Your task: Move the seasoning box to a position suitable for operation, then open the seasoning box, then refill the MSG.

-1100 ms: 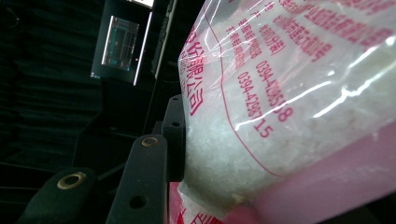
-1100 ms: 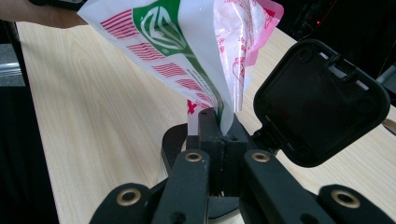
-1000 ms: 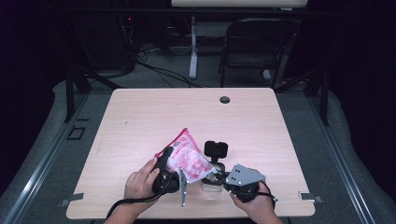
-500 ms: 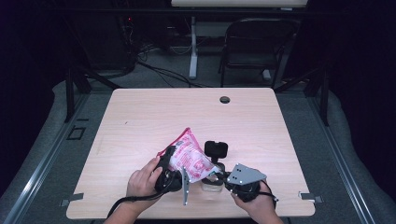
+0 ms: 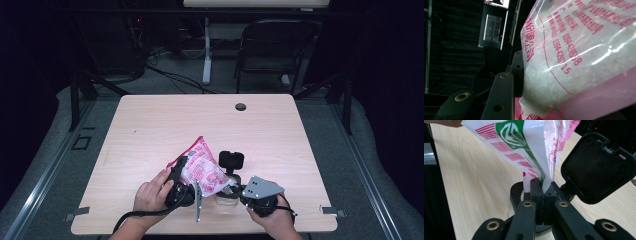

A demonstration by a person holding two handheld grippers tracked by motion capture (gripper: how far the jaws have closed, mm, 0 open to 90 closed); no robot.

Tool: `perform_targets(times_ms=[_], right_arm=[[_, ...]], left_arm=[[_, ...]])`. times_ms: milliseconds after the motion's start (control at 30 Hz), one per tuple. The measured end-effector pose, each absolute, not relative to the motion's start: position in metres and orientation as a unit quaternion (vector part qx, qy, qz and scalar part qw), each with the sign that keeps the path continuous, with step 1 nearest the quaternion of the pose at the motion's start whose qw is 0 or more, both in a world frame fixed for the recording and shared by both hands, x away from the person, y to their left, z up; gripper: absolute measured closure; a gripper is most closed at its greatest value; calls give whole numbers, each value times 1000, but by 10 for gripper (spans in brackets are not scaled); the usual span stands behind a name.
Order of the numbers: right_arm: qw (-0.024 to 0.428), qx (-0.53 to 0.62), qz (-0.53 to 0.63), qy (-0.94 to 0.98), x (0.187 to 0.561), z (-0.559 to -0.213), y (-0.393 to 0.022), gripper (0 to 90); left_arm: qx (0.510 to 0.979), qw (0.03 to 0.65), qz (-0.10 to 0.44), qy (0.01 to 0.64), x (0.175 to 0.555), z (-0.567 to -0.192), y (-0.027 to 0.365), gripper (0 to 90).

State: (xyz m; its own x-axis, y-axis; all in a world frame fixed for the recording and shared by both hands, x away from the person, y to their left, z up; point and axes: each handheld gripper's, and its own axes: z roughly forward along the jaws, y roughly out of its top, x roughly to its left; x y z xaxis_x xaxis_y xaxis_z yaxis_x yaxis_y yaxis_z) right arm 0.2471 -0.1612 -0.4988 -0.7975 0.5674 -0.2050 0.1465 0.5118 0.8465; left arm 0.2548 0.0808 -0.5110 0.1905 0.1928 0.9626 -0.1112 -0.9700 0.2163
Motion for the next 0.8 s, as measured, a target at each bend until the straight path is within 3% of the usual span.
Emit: perform_targets(times_ms=[800], right_arm=[[236,219,447,834,249,-502,-161,900]], left_arm=[[760,106,641,15,252,-509,78,681]])
